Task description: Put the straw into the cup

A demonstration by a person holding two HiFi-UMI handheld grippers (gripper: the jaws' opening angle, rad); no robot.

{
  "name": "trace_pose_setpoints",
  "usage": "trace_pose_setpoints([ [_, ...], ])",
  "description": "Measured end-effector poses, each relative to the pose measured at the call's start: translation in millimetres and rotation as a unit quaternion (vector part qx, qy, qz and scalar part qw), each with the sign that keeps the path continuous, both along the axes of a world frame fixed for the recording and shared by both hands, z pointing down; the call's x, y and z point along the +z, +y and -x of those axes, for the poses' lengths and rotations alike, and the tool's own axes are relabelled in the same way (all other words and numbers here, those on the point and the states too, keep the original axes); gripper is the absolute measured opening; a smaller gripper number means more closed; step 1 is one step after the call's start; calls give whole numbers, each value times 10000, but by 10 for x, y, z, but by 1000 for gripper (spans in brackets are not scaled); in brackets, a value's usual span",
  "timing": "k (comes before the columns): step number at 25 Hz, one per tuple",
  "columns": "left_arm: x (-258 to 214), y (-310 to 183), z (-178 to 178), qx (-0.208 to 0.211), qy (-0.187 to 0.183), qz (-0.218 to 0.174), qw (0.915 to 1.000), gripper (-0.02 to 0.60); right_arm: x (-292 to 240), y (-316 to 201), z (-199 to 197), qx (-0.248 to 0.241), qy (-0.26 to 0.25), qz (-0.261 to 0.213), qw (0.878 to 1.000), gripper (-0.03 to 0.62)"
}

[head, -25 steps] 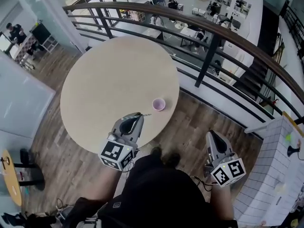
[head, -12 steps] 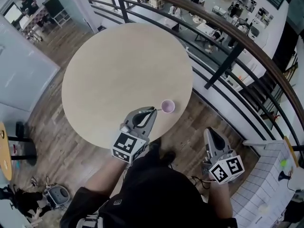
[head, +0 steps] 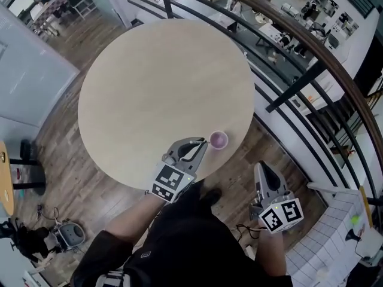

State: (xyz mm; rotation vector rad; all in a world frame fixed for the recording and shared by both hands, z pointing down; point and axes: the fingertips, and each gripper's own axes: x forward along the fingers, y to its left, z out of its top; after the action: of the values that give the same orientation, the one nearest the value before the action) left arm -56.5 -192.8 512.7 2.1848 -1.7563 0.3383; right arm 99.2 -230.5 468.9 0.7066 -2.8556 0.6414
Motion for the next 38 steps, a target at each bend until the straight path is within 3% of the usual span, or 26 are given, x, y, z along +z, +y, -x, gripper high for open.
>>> trace_pose_setpoints([
  [3,180,5,1,61,144,120,9998,29,141,63,83,0,13,85,10000,21],
  [9,470,-668,-172,218,291,459,9983,29,334,-489,57,-12,139,356,9993,21],
  [20,985,-812,-307,443,395,866,9945,29,600,-417,-69,114,295,570,9979,21],
  [32,1336,-877,-364,416,381,1121,9921,29,731,-398,-171,68,445,636,9970,21],
  [38,1401,-838,-388,624,604,1368,9868,31,693,-318,-118,38,455,622,9970,21],
])
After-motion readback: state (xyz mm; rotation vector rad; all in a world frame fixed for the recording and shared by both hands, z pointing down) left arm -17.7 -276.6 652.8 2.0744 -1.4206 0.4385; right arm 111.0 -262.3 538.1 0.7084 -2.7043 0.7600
